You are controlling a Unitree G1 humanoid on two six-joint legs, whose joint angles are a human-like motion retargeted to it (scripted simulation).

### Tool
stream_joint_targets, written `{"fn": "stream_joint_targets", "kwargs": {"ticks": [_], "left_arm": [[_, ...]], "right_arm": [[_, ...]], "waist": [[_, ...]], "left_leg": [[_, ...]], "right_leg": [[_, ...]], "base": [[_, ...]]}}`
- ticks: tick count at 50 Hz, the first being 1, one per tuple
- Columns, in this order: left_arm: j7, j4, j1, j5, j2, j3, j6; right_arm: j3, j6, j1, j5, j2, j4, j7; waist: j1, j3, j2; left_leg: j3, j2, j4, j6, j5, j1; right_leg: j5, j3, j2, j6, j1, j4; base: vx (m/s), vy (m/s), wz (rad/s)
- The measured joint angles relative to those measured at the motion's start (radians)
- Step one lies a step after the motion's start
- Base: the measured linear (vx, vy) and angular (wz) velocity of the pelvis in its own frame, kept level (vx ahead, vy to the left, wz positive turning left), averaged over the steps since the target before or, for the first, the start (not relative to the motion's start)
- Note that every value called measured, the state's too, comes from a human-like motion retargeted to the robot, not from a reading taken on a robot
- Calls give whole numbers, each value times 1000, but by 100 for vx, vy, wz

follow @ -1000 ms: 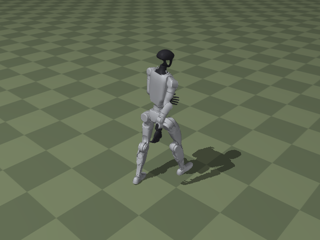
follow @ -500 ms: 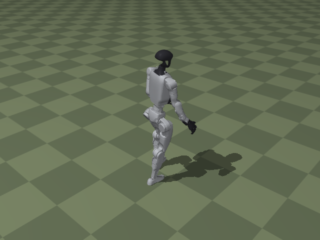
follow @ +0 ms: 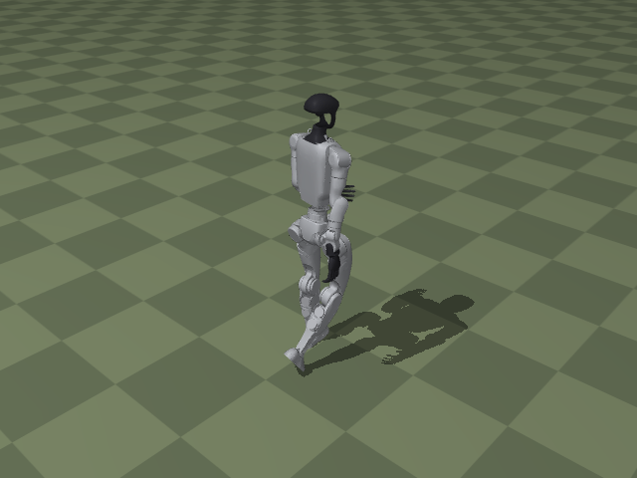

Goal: Walk run

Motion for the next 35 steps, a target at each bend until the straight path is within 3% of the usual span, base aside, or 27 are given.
{"fn": "stream_joint_targets", "kwargs": {"ticks": [4, 10, 13, 15, 17, 18, 20, 22, 25, 28, 31, 35], "left_arm": [[6, -25, -10, 10, 15, -34, -13], [1, -52, -18, 23, 43, -47, -21], [-1, -59, -6, 17, 37, -42, -34], [-7, -56, 3, -1, 26, -42, -45], [-16, -44, 13, -29, 10, -49, -58], [-19, -36, 19, -43, 1, -55, -63], [-27, -14, 28, -75, -20, -68, -70], [-37, 9, 39, -85, -38, -61, -64], [-29, 30, 56, -80, -53, -70, -58], [-14, 25, 52, -82, -44, -67, -62], [-41, 20, 43, -76, -29, -50, -66], [-44, 6, 48, -86, -19, -36, -64]], "right_arm": [[-41, -30, 98, 74, 0, 22, 39], [-90, -35, 166, 176, 12, 57, 93], [-95, -35, 160, 193, 15, 71, 107], [-97, -45, 147, 188, 14, 74, 119], [-98, -57, 129, 181, 11, 66, 131], [-100, -60, 119, 176, 9, 59, 135], [-112, -55, 103, 165, 5, 34, 135], [-95, -62, 83, 175, -2, 16, 117], [-66, -58, 14, 204, -25, 19, 92], [-55, -38, -93, 182, -52, 2, 86], [-37, -40, -198, 169, -72, -50, 76], [10, -50, -312, 174, -89, -158, 60]], "waist": [[-86, 13, 37], [-154, 47, -5], [-165, 57, -2], [-165, 57, 10], [-194, 59, 28], [-208, 56, 36], [-275, 58, 55], [-288, 58, 65], [-271, 61, 53], [-228, 40, 2], [-227, 43, -5], [-147, 52, -49]], "left_leg": [[-38, -19, -38, -17, -32, 87], [-59, -98, -69, -53, -98, 247], [-38, -91, -81, -92, -123, 323], [-28, -82, -74, -115, -133, 358], [-50, -71, -47, -138, -119, 379], [-59, -65, -30, -152, -98, 387], [-101, -43, 24, -188, -14, 399], [-101, -15, 114, -230, 143, 396], [-116, -2, 379, -295, 427, 309], [8, 48, 657, -294, 550, 183], [23, 111, 801, -242, 436, 53], [11, 48, 769, -200, 281, -100]], "right_leg": [[-159, -9, -90, 0, -118, -151], [-201, 37, -258, 60, -188, -609], [-237, 55, -265, 98, -219, -799], [-247, -35, -275, 109, -215, -861], [-241, -44, -264, 27, -199, -817], [-243, -121, -276, -1, -193, -785], [-144, -171, -294, -5, -166, -757], [-123, -64, -259, -41, -127, -736], [-165, -26, -258, -84, -71, -709], [-196, -123, -271, -119, -16, -727], [-221, -114, -237, -131, 38, -752], [-239, -76, -206, -149, 111, -777]], "base": [[73, -8, 101], [69, -20, 40], [78, -30, -3], [76, -31, -3], [88, -41, 61], [91, -44, 110], [81, -38, 149], [95, -57, 66], [81, -51, -3], [61, -44, -54], [50, -38, -10], [63, -34, -114]]}}
